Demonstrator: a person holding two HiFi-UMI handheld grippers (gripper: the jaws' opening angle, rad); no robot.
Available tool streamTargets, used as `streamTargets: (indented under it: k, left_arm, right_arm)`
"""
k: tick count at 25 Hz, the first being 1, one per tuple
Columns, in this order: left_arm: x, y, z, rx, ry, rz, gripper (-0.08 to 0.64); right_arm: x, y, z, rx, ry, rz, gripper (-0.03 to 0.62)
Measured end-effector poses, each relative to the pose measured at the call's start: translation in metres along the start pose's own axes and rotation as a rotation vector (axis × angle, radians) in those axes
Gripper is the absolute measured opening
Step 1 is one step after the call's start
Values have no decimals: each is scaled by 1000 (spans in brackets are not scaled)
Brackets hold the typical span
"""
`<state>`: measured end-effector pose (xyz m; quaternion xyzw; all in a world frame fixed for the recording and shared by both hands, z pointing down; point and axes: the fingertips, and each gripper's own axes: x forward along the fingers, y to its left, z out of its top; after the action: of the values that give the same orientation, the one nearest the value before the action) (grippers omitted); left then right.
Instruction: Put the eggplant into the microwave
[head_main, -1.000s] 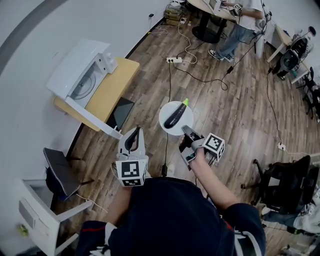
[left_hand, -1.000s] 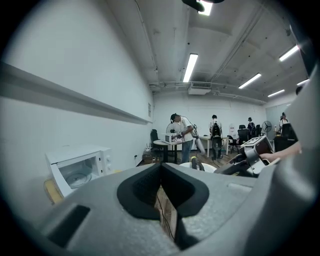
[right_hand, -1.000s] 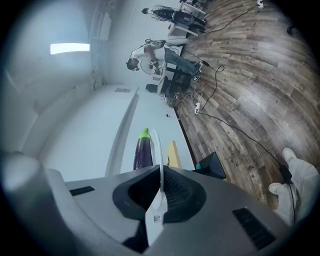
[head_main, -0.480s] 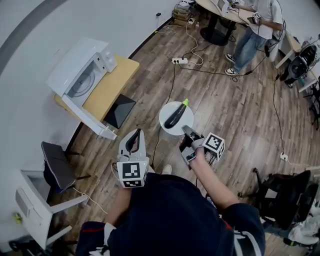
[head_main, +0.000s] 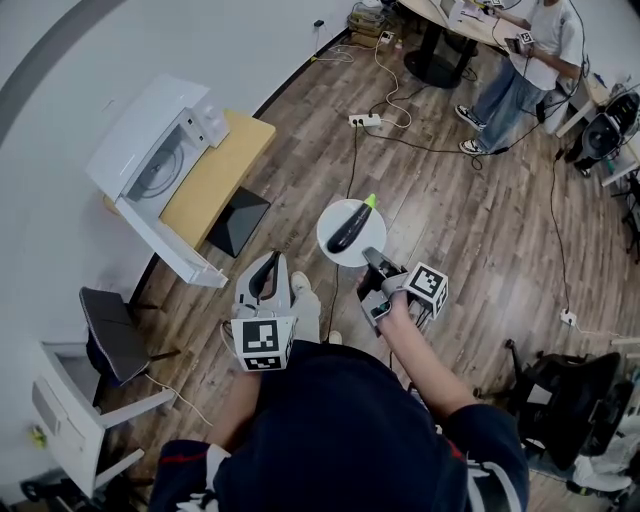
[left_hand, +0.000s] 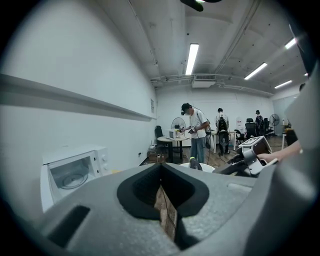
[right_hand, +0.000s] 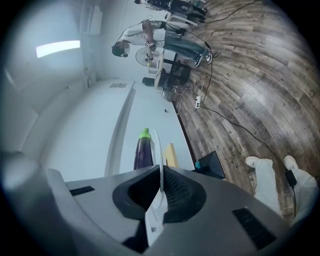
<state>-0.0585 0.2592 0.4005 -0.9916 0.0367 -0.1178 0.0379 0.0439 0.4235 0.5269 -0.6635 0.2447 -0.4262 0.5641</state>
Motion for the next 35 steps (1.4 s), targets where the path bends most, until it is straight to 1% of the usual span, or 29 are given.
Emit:
streamTargets:
  k: [4,10,16,18,22,28,35]
  left_arm:
    - [21,12,0,-15,6,7,15]
    - [64,39,18,-50,-12,5,15]
    - [103,80,26,-34,2,34,15]
    - [116,95,29,-35,9,40,15]
    - [137,124,34,-31,16,54,15]
    - [164,167,48,-34,1,90,15]
    - [173,217,46,-63,-4,139,15]
  right_arm:
    - [23,5,11,2,8,0,20]
    - [76,19,27,-5,25,-14,20]
    - [135,42,39,-12,56,4,20]
    - [154,50,42,-14,63,-2,20]
    - [189,65,42,-21,81,-17,20]
    - [242,88,42,-43,116,-15,20]
    - [304,108,18,-76,185,-4,20]
